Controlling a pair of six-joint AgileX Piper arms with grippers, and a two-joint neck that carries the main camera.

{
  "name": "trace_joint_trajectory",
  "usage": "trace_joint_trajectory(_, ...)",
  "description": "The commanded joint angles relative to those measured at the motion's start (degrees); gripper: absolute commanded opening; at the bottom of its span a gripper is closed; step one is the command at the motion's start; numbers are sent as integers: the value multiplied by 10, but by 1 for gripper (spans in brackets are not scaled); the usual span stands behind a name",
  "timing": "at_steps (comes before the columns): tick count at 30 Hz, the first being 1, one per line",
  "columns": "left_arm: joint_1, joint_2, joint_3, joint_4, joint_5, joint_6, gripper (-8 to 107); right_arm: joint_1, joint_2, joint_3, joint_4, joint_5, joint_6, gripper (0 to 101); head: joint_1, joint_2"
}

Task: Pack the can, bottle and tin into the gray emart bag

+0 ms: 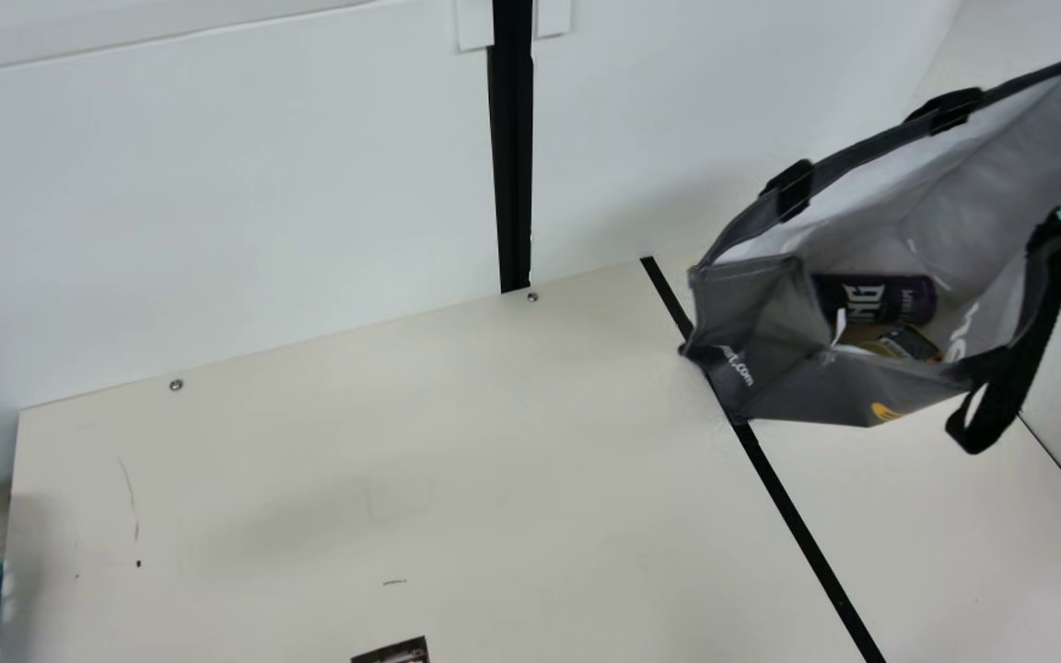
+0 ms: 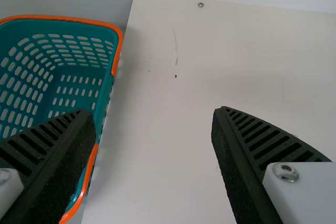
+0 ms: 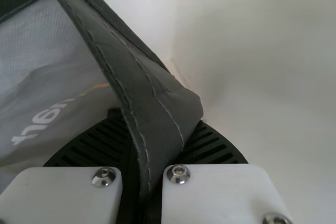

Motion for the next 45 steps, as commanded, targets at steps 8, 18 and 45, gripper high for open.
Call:
trace_joint_trajectory(8, 0, 0, 0, 0, 0, 0, 90, -39, 32, -20, -35, -27, 2, 0, -13, 0)
trace_joint_trajectory(18, 0, 0, 0, 0, 0, 0, 90, -56, 63, -35, -40, -30, 3, 0, -13, 0)
trace_joint_trajectory(45, 0, 0, 0, 0, 0, 0, 90, 45, 196, -191, -43, -31, 50, 0, -13, 0)
